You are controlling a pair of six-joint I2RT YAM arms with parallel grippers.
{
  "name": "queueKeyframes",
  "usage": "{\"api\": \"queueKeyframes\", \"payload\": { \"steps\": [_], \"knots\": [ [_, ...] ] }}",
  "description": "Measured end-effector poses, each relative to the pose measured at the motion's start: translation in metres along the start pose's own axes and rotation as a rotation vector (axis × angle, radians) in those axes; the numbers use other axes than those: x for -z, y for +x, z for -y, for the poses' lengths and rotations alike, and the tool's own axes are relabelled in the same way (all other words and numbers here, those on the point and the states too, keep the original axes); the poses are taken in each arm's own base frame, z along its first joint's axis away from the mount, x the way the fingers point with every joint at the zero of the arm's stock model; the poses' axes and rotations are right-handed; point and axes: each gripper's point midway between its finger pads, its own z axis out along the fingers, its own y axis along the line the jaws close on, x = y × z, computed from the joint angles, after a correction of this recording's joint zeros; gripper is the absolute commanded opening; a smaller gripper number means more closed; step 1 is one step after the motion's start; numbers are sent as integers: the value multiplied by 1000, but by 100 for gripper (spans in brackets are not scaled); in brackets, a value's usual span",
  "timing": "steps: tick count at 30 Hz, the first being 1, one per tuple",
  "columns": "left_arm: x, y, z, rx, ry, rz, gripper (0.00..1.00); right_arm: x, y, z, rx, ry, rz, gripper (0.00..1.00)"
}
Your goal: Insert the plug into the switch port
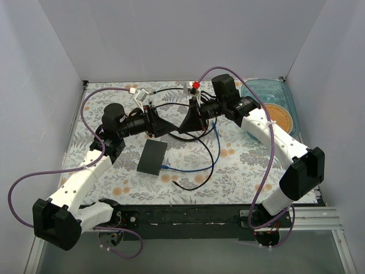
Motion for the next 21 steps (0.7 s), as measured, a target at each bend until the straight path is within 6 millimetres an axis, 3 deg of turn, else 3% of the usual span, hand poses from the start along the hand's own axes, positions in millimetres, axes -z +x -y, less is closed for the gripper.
{"api": "queueKeyframes", "payload": {
  "steps": [1, 4, 6, 9, 12, 13, 16, 21],
  "knots": [
    [-1, 1, -1, 1, -3, -2, 25, 0, 0, 0, -1, 0, 0, 1],
    [-3, 2, -4, 4, -13, -4, 17, 0, 0, 1, -2, 4, -1, 1],
    [-5, 2, -4, 7, -17, -2, 1, 0, 1, 2, -3, 12, -3, 1],
    [-8, 1, -4, 5, -20, 1, 0, 0, 1, 3, -10, 17, -4, 2],
    [-10, 0, -7, 19, -36, 8, 0, 1, 2, 7, -18, 36, -8, 32],
    [-11, -1, -9, 29, -48, 14, 0, 1, 2, 8, -18, 47, -10, 50],
    [-12, -5, -16, 67, -88, 40, 0, 3, 1, 19, -22, 120, -18, 73],
    [-15, -21, -26, 150, -180, 101, 0, 19, -12, 34, 48, 351, -18, 85]
  ]
}}
